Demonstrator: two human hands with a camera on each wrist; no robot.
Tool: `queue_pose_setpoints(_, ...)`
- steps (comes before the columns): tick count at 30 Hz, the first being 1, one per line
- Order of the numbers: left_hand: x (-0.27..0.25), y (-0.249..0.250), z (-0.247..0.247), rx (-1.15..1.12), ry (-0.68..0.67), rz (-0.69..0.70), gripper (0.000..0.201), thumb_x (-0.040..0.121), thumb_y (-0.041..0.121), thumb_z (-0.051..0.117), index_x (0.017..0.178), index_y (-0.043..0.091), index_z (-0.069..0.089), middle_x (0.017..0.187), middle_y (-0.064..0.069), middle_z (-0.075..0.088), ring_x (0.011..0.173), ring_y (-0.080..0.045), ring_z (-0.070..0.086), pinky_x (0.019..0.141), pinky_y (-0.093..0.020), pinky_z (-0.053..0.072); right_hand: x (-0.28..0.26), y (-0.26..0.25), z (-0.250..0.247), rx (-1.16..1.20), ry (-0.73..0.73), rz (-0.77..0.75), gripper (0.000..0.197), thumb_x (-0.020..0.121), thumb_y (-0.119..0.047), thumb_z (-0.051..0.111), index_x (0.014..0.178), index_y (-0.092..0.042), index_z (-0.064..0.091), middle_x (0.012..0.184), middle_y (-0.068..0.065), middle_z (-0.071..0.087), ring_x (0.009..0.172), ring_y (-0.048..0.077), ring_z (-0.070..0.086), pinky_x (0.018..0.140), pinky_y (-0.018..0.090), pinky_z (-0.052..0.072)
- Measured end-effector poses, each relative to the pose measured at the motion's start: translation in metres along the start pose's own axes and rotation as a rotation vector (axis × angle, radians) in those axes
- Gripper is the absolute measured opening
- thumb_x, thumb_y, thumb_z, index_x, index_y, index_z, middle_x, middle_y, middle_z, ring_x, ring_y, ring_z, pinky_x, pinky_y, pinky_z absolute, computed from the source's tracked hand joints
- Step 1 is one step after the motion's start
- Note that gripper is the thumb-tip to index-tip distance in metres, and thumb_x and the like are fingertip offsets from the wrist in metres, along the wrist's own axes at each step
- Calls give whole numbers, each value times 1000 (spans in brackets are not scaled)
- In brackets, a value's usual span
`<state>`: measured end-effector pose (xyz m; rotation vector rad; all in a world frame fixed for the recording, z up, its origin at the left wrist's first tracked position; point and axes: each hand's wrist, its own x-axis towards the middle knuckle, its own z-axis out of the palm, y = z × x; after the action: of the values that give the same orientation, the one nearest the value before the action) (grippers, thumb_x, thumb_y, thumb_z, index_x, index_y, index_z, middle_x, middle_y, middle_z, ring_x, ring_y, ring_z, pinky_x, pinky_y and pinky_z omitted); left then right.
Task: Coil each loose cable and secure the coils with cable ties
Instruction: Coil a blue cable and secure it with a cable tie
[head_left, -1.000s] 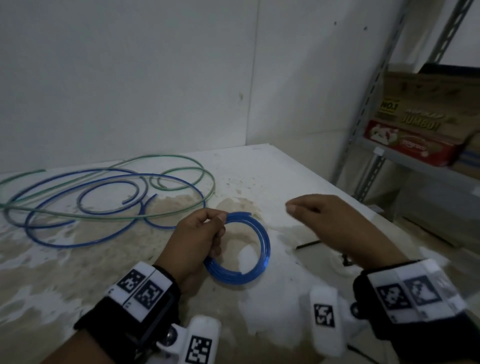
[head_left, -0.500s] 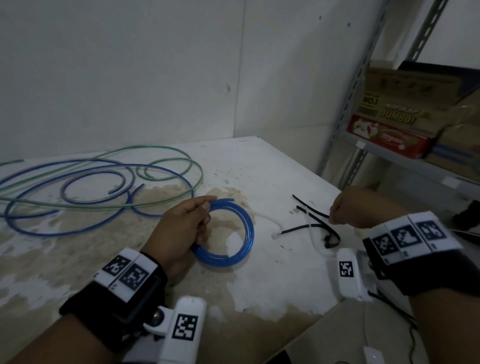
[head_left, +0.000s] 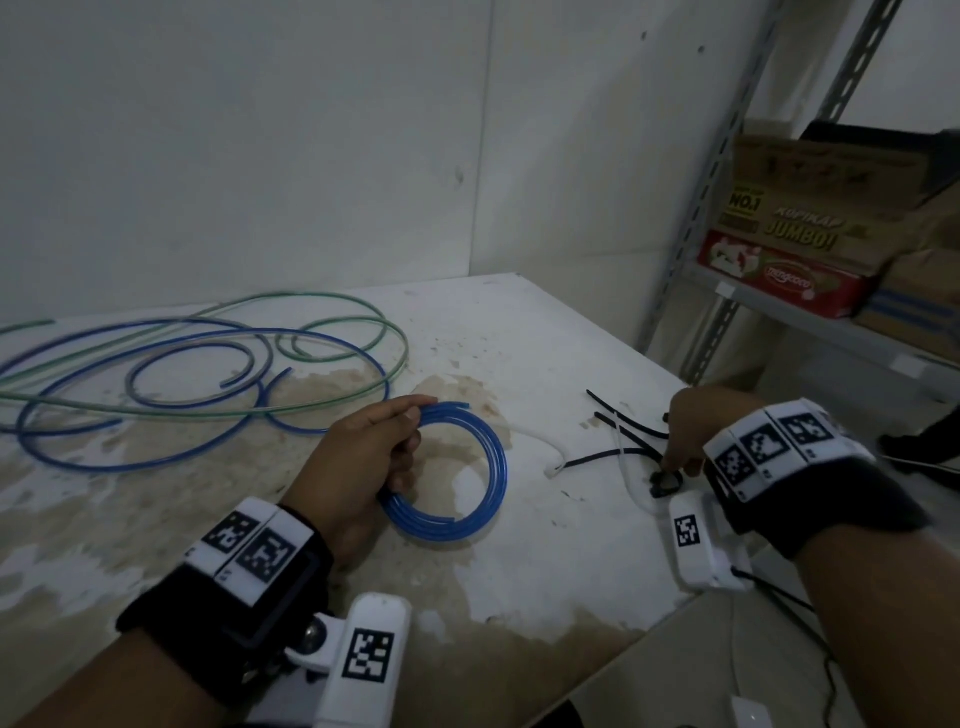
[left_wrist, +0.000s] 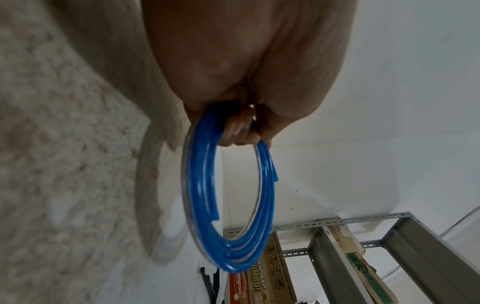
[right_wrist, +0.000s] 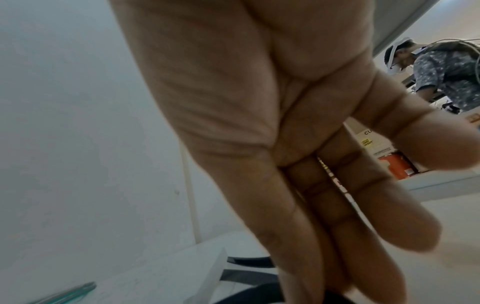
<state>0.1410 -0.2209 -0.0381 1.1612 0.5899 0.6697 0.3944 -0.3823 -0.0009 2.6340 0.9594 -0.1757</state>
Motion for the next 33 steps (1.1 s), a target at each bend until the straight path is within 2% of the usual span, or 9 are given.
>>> queue_pose_setpoints(5,0,2,-1,-16,5,-4,22,99,10,45,98,10,67,64,-1,41,45,-7,29,40,-17,27,-6,-10,-15,78,-116,22,17,80,-28,68,72,-23,54,84,-1,62,88,20,65,85,34,54)
queue_pose_setpoints(10,1,3,-2,-37,15,-1,22,98,9,45,98,9,67,64,-1,42,44,-6,30,38,-16,28,-9,-11,-12,75,-67,51,31,89,-19,60,61,-15,47,84,3,57,77,17,54,66,23,44)
queue_pose_setpoints(13,1,2,-3,-42,18,-1,22,98,9,44,98,10,66,63,-1,42,44,-6,30,38,-17,28,-9,-12,-17,134,-83,75,31,88,-15,57,59,-12,50,70,2,57,61,14,52,51,19,40)
queue_pose_setpoints(18,4,3,-6,-42,38,3,22,98,9,44,101,8,65,63,-1,43,43,-6,32,39,-17,29,-12,-17,-32,223,-96,81,36,91,-17,54,55,-10,53,62,0,57,53,11,50,50,20,40)
queue_pose_setpoints(22,6,5,-10,-90,77,42,23,100,8,40,103,7,63,65,-2,43,44,-7,32,39,-18,30,-26,-23,-57,416,38,25,25,90,-15,55,75,3,64,82,13,71,72,26,66,56,28,49)
queue_pose_setpoints(26,11,12,-17,-149,150,109,24,101,8,38,105,6,61,65,-2,44,44,-6,35,40,-18,32,-42,-49,-81,588,233,-136,19,89,-15,55,83,1,62,81,19,69,76,34,68,66,40,56)
queue_pose_setpoints(28,12,16,-22,-194,182,133,23,101,10,39,100,9,62,65,-1,45,44,-6,35,40,-18,32,-49,-69,-91,689,277,-233,17,90,-14,52,80,-6,61,77,13,69,67,27,66,59,35,56)
queue_pose_setpoints(31,15,21,-31,-246,237,167,23,101,15,39,101,13,62,62,2,47,46,-6,36,43,-19,34,-54,-99,-99,838,219,-347,22,91,-12,49,77,-6,65,50,-7,64,43,7,55,43,19,45)
queue_pose_setpoints(33,19,24,-39,-280,284,183,22,101,17,40,105,13,61,60,4,49,45,-6,37,42,-20,36,-58,-119,-100,912,173,-416,22,89,-12,50,74,-10,66,46,-10,61,40,4,52,42,20,44)
